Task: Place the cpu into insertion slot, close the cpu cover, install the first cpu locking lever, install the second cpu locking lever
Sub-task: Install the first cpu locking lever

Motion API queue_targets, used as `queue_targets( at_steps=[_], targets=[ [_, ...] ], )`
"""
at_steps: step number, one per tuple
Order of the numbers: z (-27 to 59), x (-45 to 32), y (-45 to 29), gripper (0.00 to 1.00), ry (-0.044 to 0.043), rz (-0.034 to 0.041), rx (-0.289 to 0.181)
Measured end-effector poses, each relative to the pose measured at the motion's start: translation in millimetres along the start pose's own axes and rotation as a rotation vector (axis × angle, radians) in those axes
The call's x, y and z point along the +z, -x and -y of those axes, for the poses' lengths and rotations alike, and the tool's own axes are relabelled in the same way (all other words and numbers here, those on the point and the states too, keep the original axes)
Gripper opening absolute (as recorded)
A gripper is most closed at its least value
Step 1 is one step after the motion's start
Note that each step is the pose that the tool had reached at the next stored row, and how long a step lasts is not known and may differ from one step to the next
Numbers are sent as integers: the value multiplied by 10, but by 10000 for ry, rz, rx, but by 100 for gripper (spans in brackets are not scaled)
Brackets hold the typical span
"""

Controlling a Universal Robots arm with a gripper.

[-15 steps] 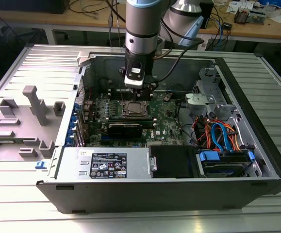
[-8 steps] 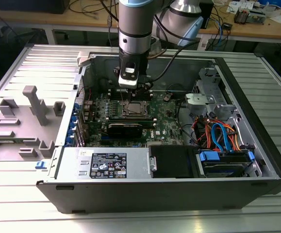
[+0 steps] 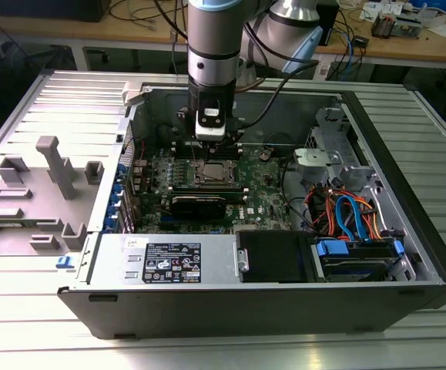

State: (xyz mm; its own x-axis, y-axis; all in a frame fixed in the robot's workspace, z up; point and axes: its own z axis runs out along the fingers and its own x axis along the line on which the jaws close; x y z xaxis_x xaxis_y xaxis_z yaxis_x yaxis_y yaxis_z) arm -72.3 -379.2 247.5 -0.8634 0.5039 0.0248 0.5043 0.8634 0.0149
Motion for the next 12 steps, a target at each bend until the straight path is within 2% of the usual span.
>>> queue_targets(
  at_steps=[2, 4, 9, 12],
  targets=[
    [0, 0, 0, 11, -9, -5, -346],
    [0, 0, 0, 11, -25, -15, -1006],
    [0, 0, 0, 11, -50, -30, -2002],
    [-1, 1, 1, 11, -52, -10, -2658]
  ],
)
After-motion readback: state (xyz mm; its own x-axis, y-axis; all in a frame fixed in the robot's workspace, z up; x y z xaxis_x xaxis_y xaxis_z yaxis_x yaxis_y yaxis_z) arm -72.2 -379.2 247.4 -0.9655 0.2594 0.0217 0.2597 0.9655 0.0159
